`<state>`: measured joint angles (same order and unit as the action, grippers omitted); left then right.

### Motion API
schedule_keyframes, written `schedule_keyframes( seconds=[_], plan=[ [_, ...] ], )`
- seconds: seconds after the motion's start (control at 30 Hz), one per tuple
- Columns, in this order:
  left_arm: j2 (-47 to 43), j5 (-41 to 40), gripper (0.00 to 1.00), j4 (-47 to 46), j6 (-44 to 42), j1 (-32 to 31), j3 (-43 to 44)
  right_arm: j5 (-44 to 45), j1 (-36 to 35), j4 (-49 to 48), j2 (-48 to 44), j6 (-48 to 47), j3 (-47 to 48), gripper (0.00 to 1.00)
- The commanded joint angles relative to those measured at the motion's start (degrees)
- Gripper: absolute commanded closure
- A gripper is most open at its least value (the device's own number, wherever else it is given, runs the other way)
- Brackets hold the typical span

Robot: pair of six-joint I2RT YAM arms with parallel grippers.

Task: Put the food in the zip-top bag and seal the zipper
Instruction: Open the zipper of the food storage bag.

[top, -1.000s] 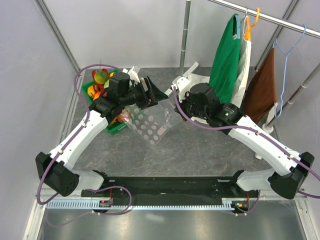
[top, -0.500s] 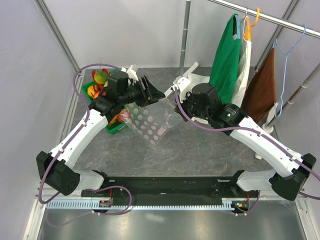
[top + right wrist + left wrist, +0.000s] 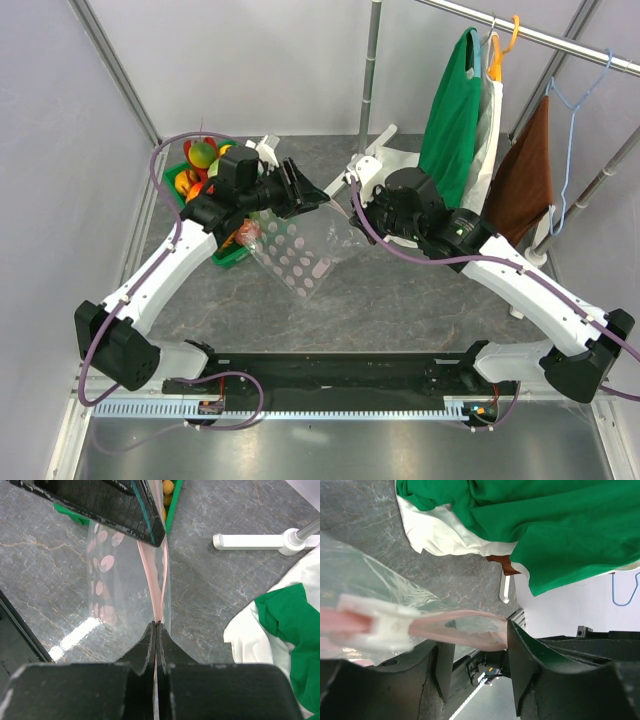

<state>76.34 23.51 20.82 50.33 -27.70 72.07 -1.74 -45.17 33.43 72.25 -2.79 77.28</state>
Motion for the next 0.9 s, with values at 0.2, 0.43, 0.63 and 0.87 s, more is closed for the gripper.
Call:
schedule_keyframes(
  seconds=[0.2,0.43,0.63,0.87],
  plan=[
    [-2.86,4.09,0.49,-4.12,1.97,0.11,-2.46,-0.81,-0.18,-2.49,-0.62,0.15,-0.28,1.0],
    [-2.16,4.35,0.87,-3.86,0.92,0.11,-2.73,-5.01,-0.18,-2.32,-1.32,-0.03,-0.28,1.0],
    [-3.38,10.85,0.98,-6.05,-2.95,0.11,-3.6,-9.77,1.3,-1.09,-1.58,7.26,3.05,0.2],
    [-5.93,18.41,0.98,-8.86,-2.96,0.11,-5.72,-10.29,3.68,-0.47,-0.97,11.14,5.96,0.19]
  ],
)
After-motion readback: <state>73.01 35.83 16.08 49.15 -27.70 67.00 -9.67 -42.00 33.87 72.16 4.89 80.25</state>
